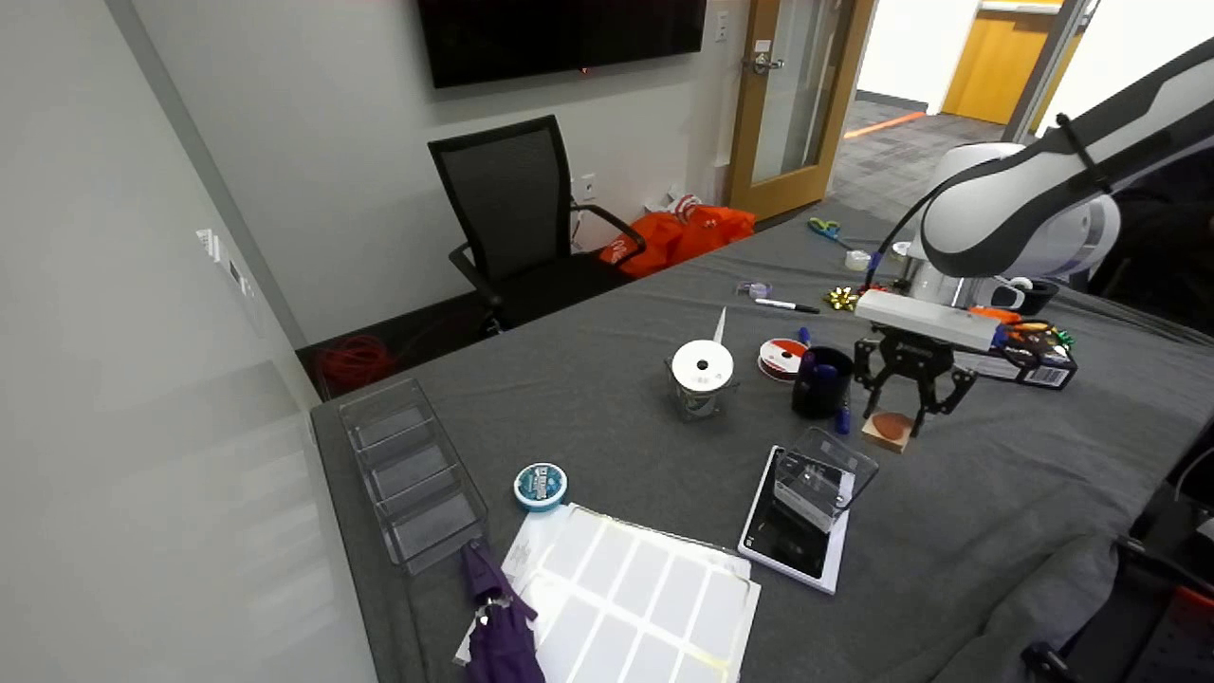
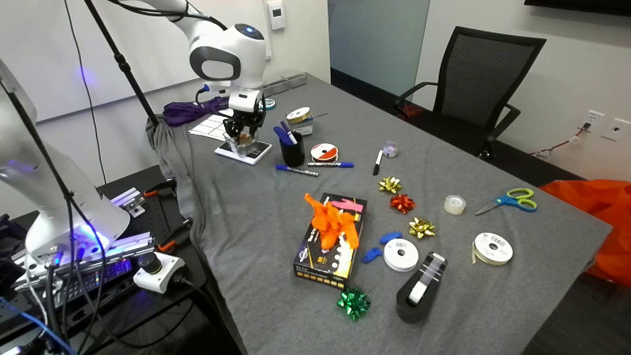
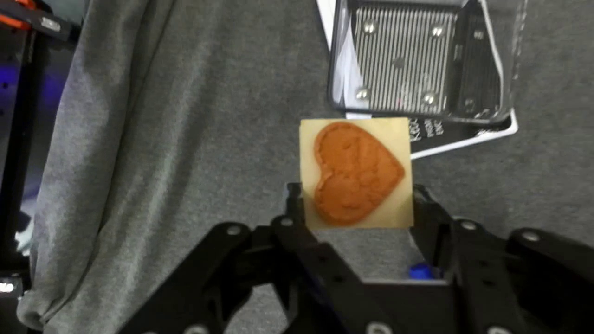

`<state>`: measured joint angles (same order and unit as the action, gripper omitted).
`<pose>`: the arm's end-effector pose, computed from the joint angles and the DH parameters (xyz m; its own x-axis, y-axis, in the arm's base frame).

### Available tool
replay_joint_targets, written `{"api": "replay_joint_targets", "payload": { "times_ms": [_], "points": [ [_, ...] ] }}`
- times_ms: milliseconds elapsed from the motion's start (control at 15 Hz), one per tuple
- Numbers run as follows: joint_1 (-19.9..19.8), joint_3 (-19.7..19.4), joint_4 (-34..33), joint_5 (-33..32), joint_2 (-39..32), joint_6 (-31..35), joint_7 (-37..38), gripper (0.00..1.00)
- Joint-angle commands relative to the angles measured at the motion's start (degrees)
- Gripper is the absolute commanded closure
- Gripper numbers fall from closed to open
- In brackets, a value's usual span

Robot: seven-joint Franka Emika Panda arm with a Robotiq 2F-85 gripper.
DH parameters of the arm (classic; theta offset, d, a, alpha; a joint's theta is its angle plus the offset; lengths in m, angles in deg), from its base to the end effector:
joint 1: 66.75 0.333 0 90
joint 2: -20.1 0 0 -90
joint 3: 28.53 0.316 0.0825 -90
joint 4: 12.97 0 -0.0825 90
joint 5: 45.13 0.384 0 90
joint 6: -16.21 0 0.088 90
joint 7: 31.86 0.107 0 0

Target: Put the match box inside the clear case on the left

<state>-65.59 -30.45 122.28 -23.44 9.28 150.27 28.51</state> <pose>0.4879 -0.0010 0.2330 0.1850 -0.9390 -0.2899 -0.9692 -0.2231 0.1042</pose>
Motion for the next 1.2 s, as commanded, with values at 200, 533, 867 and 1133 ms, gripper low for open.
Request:
{"api": "replay_joint_targets", "payload": {
  "times_ms": [200, 533, 867, 1133],
  "points": [
    [0.05, 2.84, 3.32, 9.51, 4.18, 0.51, -5.32, 0.68],
    [0.38, 3.95, 2.58, 14.47, 2.21, 0.90, -7.54, 0.68],
    [0.97, 4.35, 1.29, 17.91, -0.33, 2.39, -8.44, 0.68],
    [1.18, 4.43, 0.24, 19.32, -2.69, 4.30, -8.77, 0.68]
  ]
}}
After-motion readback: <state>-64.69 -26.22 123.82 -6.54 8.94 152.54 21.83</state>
